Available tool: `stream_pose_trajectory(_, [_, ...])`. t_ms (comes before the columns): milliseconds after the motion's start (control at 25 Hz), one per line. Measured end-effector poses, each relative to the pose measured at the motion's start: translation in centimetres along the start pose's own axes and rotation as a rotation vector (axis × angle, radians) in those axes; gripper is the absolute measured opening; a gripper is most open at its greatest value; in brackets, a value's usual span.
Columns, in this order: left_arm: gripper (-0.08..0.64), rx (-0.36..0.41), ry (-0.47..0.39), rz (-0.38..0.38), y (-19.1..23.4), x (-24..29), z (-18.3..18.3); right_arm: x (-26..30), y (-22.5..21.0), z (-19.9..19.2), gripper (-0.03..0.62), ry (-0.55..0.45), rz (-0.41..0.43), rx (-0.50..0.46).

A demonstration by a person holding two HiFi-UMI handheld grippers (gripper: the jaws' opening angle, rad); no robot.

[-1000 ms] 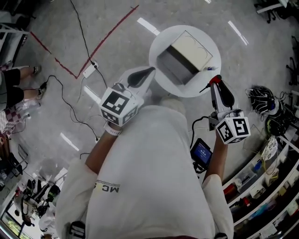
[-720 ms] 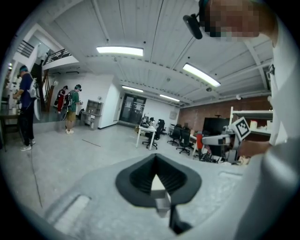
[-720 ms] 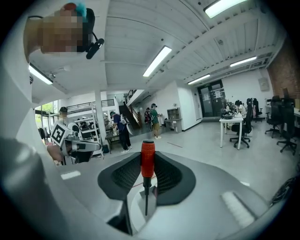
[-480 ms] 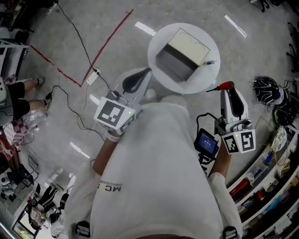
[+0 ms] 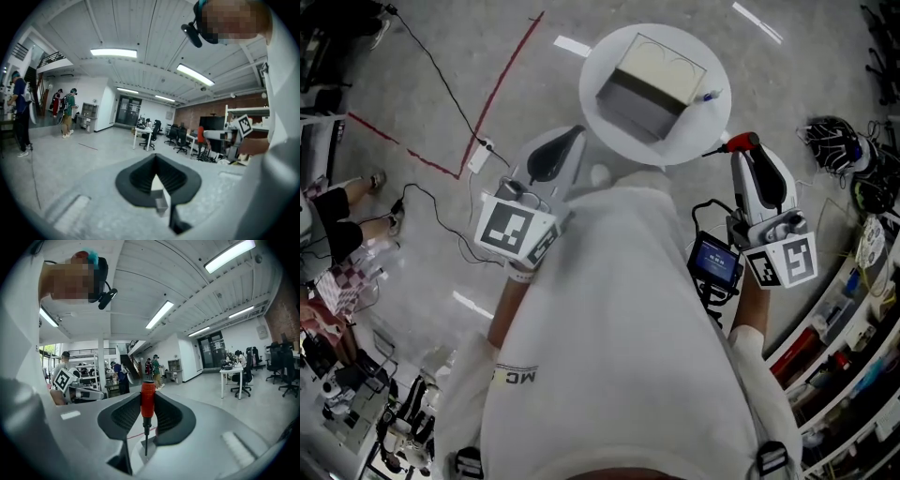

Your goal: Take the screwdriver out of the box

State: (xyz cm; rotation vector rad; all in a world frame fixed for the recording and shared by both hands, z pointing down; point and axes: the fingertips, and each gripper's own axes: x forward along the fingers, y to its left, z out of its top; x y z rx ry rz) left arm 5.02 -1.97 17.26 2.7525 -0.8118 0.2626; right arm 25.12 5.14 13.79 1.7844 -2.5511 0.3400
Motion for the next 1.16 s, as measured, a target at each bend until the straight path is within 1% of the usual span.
stream_pose_trajectory(360, [0.0,0.0,0.005,-0.033,-0.5,1.0,-0.4,1.1,0.7,-0.9,0.089,0.012,0.007,-0.009])
stream_pose_trajectory(560, [0.0,-0.006,0.004,-0.051,-0.9,1.1,0.1,1.4,1.1,-0.8,0.089,0.023,0.006,-0.016])
stream_pose_trajectory(880, [0.0,-0.014,0.006,-0.043,0.0,1.9,-0.7,2.3,0.6,-1.5,0.089,0.032,0.017,-0.025])
stream_pose_trajectory(1160, [0.0,-0.024,0.003,-0.051,0.0,0.8,-0.4,2.6,1.7,-1.6,0.089,0.054,0.022,-0.021])
